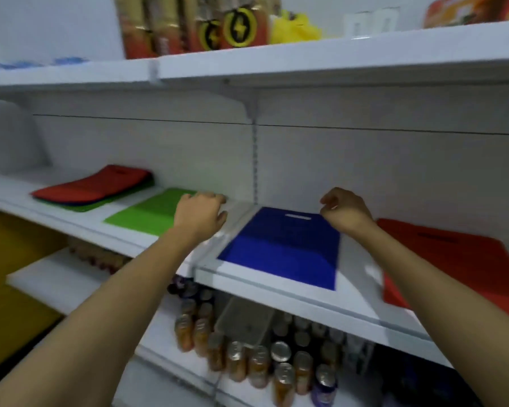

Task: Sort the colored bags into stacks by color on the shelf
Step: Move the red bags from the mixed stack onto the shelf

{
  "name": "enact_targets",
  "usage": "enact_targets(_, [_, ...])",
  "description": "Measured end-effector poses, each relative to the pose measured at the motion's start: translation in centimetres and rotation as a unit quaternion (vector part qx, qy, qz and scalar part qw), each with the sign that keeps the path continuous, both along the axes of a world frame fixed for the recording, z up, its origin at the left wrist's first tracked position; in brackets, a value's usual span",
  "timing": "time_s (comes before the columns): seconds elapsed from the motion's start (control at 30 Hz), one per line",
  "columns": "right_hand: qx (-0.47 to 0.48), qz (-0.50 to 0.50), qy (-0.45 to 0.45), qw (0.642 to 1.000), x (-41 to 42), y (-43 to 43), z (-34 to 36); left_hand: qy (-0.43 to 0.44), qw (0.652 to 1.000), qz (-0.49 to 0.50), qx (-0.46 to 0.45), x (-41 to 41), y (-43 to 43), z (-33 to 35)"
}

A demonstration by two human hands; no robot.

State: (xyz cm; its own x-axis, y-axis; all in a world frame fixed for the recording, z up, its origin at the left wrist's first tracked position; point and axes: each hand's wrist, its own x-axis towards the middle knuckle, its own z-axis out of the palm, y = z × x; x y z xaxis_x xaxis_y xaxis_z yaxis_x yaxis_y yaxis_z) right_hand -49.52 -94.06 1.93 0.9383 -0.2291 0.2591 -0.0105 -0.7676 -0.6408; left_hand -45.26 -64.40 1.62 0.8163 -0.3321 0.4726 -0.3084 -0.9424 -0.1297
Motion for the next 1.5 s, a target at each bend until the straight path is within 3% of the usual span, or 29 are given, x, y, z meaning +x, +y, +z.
enact_targets(0.37, [-0.047,0.161,-0.037,0.985,8.4,33.8,-0.5,0.004,0.98,0.199,-0.013,-4.2,34.1,0.6])
enact_targets(0.63, [-0.09,0.277,-0.046,0.955,9.9,53.1,-0.2,0.004,0.965,0.262,-0.017,-6.8,47.4,-0.1])
enact_targets(0.9, [-0.116,0.275,-0.045,0.954,15.2,59.9,-0.2,0.01,0.956,0.292,-0.017,-2.6,54.4,-0.8])
enact_targets(1.17, [-0.08,0.205,-0.053,0.974,26.2,61.5,-0.4,0.011,0.968,0.251,-0.022,10.1,57.9,-1.4])
enact_targets(1.5, [-0.061,0.073,0.052,0.994,36.4,58.1,-2.2,0.082,0.982,0.17,-0.01,25.7,57.4,-3.1])
